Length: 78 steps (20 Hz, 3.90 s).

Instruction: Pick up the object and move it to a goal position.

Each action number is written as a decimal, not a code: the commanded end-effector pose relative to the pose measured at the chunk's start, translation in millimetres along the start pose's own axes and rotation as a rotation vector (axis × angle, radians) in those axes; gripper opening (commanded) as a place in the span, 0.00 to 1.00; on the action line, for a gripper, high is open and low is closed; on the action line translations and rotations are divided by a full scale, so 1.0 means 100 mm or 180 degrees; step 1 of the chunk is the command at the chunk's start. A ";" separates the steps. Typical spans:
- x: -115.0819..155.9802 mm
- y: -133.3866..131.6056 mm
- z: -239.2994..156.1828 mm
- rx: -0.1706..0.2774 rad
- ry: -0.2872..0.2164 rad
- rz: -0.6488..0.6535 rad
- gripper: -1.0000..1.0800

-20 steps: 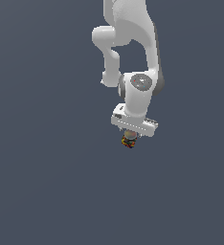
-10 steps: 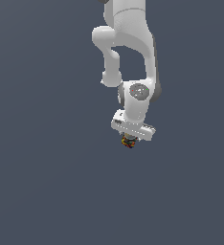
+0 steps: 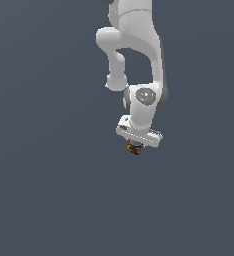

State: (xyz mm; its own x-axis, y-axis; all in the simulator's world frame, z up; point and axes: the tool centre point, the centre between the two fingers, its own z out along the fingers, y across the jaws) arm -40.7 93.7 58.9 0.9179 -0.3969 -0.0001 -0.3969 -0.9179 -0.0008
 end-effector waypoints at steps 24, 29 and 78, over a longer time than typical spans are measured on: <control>0.69 0.14 -1.12 0.0000 0.0000 0.0000 0.00; 0.97 0.19 -1.56 0.0000 0.0000 0.0000 0.00; 2.10 0.33 -3.21 -0.0003 0.0000 0.0001 0.00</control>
State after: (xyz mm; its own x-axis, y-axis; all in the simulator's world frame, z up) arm 138.4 -20.3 377.2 0.9177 -0.3973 -0.0043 -0.3973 -0.9177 0.0018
